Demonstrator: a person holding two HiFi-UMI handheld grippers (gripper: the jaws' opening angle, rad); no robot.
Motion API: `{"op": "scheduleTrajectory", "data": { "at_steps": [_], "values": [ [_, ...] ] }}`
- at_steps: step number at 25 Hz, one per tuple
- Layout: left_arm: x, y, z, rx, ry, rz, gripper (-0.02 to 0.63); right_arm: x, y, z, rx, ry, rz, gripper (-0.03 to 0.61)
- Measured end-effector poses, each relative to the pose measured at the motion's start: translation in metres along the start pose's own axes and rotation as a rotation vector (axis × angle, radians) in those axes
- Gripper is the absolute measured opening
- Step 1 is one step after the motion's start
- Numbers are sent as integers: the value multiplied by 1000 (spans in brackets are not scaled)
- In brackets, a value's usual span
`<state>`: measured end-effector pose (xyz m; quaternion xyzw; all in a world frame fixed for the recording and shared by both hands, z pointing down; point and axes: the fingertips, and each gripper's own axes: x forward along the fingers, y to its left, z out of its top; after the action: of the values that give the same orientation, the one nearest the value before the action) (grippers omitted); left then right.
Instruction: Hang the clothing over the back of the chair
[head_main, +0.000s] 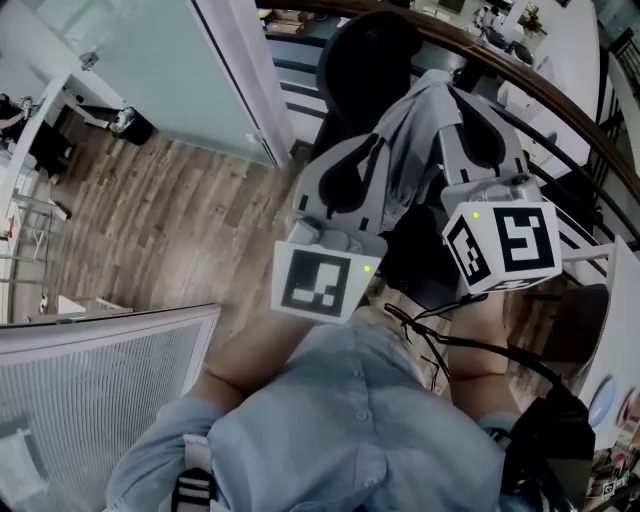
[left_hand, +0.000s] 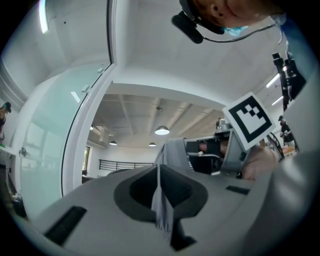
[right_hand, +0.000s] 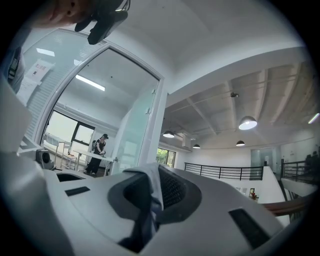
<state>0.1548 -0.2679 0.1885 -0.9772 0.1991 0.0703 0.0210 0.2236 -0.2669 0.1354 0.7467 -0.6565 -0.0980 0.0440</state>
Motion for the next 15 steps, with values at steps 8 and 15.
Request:
{"op": "scheduleTrajectory", "data": {
  "at_steps": [8,15],
  "values": [
    [10,-10,17,18,-19,-50,21,16,-15,26,-38,-45,13,23],
    [48,-11,54,9,-47,-45,22,63,-49,87,-94,-101,73,23]
  ]
}}
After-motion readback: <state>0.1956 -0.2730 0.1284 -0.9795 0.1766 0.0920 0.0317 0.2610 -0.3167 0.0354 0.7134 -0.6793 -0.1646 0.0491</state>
